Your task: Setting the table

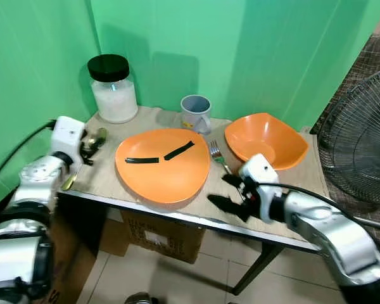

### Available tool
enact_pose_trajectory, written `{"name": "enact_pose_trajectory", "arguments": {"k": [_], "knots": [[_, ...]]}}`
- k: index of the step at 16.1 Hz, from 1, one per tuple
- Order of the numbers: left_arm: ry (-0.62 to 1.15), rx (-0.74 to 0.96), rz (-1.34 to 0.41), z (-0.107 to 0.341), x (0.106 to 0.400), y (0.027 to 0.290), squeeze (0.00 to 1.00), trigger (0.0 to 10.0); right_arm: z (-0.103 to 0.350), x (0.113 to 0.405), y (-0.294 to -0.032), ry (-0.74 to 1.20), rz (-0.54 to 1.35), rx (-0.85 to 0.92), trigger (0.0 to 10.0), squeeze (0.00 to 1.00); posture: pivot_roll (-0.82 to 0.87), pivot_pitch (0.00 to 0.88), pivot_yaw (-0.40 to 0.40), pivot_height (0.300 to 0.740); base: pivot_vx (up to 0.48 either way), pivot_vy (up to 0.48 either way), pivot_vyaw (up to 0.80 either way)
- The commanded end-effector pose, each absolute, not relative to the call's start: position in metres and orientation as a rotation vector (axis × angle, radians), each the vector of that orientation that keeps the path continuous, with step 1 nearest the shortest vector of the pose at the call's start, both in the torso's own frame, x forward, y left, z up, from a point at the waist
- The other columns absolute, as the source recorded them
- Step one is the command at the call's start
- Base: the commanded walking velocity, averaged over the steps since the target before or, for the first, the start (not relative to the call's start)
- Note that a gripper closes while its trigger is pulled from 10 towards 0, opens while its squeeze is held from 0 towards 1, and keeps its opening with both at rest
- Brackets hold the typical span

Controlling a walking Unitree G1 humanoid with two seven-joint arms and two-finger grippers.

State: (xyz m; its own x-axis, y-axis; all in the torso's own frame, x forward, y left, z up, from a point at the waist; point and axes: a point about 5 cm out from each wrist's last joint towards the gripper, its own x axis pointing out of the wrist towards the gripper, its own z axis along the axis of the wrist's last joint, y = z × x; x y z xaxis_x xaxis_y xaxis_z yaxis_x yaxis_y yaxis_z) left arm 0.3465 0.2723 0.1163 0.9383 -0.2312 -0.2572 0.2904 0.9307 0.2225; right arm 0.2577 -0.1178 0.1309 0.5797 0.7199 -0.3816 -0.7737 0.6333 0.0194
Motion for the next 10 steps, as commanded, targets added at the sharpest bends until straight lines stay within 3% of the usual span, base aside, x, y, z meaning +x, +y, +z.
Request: {"name": "enact_pose_trajectory", "arguments": {"k": [1,7,8,10], "knots": [[0.207,0.249,-0.348,0.120,0.350,0.260,1.00,10.0,0.135,0.266,-0.120,0.338,0.837,-0.160,10.0,0.00,-0.05,0.000,0.003,0.740,0.000,0.000,0.00],[0.343,0.336,-0.386,0.088,0.342,0.243,1.00,10.0,0.122,0.288,-0.099,0.332,0.774,-0.086,10.0,0.00,-0.05,0.000,0.031,0.740,0.000,0.000,0.00],[0.339,0.337,-0.370,0.088,0.341,0.245,0.94,10.0,0.119,0.291,-0.096,0.342,0.768,-0.055,10.0,0.00,-0.05,0.000,0.036,0.740,0.000,0.000,0.00],[0.314,0.302,-0.355,0.087,0.339,0.246,0.63,10.0,0.111,0.297,-0.091,0.378,0.739,0.030,10.0,0.00,-0.06,0.000,0.043,0.740,0.000,0.000,0.00]]}}
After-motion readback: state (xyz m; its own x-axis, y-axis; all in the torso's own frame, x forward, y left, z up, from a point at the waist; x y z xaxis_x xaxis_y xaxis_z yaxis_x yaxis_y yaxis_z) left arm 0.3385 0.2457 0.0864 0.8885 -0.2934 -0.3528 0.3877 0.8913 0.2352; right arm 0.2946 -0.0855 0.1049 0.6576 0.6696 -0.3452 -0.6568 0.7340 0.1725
